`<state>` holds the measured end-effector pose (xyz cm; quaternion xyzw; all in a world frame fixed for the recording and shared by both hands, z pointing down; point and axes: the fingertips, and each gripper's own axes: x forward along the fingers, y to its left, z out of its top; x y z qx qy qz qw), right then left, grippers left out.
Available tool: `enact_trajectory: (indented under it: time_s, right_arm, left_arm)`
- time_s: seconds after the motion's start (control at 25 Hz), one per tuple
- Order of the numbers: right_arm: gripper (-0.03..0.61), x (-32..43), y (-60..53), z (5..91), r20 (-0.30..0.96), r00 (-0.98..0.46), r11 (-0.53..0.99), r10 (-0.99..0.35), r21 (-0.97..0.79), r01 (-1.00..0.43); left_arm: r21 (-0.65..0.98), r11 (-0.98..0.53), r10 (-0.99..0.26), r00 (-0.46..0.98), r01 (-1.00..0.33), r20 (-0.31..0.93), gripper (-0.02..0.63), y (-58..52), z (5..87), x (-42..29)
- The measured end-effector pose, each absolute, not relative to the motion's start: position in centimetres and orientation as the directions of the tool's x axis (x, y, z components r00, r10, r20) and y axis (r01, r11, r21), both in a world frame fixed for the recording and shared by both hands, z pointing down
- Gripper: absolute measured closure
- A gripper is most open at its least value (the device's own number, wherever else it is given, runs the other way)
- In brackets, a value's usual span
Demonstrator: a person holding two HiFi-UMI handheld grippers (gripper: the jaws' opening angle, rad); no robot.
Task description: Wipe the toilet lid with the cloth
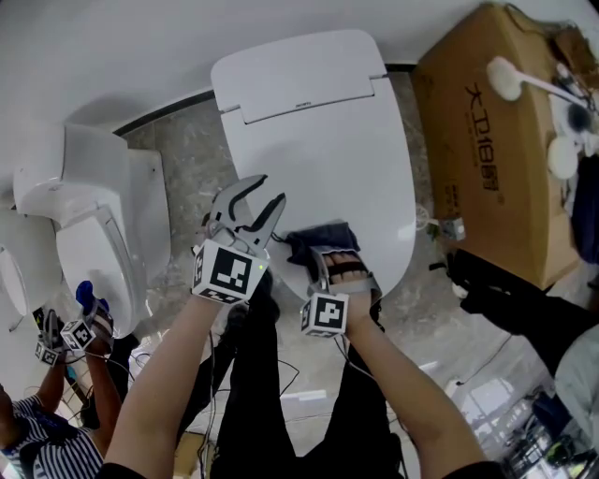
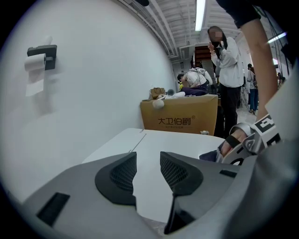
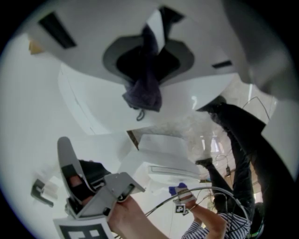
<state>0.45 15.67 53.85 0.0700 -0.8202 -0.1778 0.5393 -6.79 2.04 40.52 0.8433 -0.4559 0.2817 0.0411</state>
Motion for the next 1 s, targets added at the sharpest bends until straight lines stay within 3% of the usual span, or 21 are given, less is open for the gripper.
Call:
enact_trajectory:
  time_s: [0.56,1.0]
  right_arm:
    - [0.511,-1.2,18.0,52.7,0.858,-0.453,0.939,-0.244,0.326,0.113]
    - [0.511,0.1,0.5,47.3,0.774,-0.427,0.871,-0.467,0.486,-0.072]
  left_arm:
    - [-0.184,-0.562,-0.754,0.408,-0.806,0.515,0.448,2.6,40.8,-8.1]
    - [-0.185,-0.539,-0.763,0.383,-0.822,0.521,0.448,2.8,41.0,-10.3]
